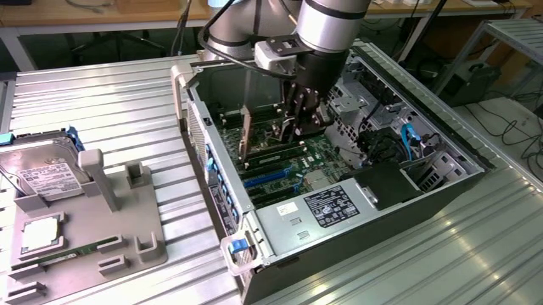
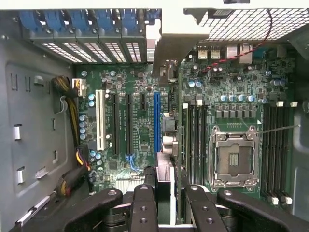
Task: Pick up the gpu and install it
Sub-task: 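Insert the gpu into the slot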
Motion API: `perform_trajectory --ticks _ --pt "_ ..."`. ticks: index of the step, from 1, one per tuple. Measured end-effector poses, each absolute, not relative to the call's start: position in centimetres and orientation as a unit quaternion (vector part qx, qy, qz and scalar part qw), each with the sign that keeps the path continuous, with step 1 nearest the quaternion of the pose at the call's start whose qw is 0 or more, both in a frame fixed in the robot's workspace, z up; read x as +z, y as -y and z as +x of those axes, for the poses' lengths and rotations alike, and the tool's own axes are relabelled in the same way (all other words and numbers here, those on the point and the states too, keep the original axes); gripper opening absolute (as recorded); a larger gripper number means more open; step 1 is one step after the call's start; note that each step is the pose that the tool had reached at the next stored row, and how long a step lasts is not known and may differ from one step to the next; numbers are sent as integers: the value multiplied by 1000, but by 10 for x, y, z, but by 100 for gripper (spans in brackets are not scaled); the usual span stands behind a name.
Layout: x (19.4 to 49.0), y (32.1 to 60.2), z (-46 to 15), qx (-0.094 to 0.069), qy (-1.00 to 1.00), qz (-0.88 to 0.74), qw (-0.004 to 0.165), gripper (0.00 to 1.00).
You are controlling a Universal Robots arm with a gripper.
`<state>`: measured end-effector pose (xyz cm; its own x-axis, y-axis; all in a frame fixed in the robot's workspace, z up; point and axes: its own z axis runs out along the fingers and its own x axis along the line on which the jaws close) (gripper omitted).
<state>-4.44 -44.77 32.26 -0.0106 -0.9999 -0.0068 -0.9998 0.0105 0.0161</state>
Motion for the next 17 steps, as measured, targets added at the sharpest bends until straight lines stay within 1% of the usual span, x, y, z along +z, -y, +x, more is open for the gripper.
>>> perform_trajectory --ticks 17 --pt "293 453 -63 -10 711 703 5 28"
